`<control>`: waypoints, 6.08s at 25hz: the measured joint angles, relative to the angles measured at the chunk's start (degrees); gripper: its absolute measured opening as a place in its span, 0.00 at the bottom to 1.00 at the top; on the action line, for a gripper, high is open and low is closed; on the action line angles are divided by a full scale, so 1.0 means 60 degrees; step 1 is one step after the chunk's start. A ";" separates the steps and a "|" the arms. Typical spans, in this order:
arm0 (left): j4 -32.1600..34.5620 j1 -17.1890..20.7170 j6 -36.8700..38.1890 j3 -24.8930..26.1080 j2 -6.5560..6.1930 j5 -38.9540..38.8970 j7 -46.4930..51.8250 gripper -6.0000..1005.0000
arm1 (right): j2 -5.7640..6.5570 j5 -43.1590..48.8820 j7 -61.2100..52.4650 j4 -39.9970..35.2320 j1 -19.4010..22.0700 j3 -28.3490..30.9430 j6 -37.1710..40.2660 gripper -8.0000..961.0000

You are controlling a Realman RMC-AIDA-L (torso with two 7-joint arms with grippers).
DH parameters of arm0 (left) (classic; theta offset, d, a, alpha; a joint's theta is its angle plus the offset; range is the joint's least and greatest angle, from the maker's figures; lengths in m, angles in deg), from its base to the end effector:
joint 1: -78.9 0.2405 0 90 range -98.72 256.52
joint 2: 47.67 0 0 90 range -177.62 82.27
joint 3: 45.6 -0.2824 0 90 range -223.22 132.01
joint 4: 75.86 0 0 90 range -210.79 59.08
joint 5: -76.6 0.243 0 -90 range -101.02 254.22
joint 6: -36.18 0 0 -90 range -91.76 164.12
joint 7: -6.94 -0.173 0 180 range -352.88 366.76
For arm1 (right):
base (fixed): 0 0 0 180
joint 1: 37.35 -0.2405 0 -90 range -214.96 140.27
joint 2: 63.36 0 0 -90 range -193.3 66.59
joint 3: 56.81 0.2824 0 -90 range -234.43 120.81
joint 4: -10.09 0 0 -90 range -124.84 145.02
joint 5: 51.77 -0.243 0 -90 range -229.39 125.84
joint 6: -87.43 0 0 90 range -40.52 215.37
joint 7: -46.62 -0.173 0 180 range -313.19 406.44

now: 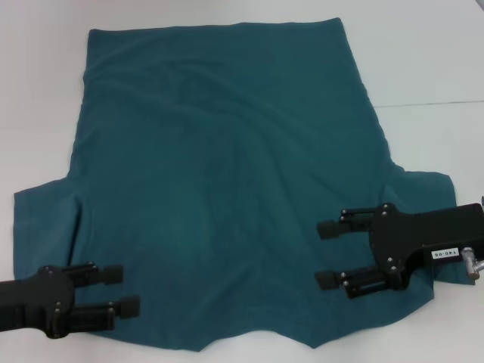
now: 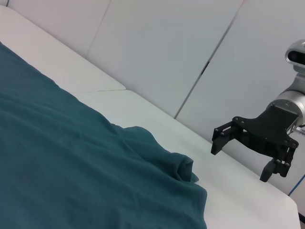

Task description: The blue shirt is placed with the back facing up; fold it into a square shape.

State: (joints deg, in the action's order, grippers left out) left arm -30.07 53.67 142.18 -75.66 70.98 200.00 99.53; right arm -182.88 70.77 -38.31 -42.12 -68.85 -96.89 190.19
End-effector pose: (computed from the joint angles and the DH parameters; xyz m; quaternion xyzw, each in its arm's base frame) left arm -0.3153 0.3236 0.0052 -0.9139 -0.3182 -0.2459 0.0562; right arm 0.2589 0.3665 -0.0048 -0.9713 0.1444 0.1812 0.0539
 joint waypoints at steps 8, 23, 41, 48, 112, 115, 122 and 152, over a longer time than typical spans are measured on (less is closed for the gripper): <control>0.0000 0.0000 -0.0001 0.0001 0.0000 0.0000 0.0009 0.83 | 0.0000 0.0011 -0.0065 -0.0034 -0.0046 0.0000 -0.0003 0.90; 0.0902 -0.0093 -0.0818 0.0015 -0.0096 0.0946 0.4586 0.83 | 0.0015 0.0011 -0.0257 -0.0105 -0.0063 0.0000 0.0009 0.90; 0.2085 0.0249 -0.2835 0.0048 0.0044 0.2670 0.7112 0.82 | -0.0001 0.0027 -0.0359 -0.0062 -0.0132 -0.0124 -0.0037 0.90; 0.2347 0.0412 -0.3448 -0.0009 0.0267 0.2944 0.6804 0.82 | -0.0001 0.0026 -0.0362 -0.0066 -0.0221 -0.0117 -0.0076 0.90; 0.2107 -0.0002 -0.4879 -0.0616 0.0642 0.3042 0.6501 0.11 | 0.0000 -0.0158 -0.0595 -0.0030 -0.0289 -0.0120 -0.0259 0.90; 0.2263 -0.0107 -0.4723 -0.0611 0.0530 0.2784 0.6478 0.11 | 0.0008 -0.0386 -0.0576 -0.0030 -0.0182 0.0023 -0.0278 0.90; 0.2878 -0.0526 -0.4279 -0.1197 0.0430 0.2640 0.6439 0.12 | 0.0003 -0.0449 -0.0500 -0.0024 -0.0013 0.0472 -0.0230 0.90; 0.3847 -0.1315 -0.4077 -0.2819 0.0524 0.3180 0.8239 0.12 | 0.0014 -0.0941 0.0014 -0.0037 0.0271 0.0885 -0.0262 0.90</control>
State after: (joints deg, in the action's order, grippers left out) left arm -6.98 45.78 117.71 -92.58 74.12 219.07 148.96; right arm -182.80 65.12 -38.23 -42.34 -67.22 -91.58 188.62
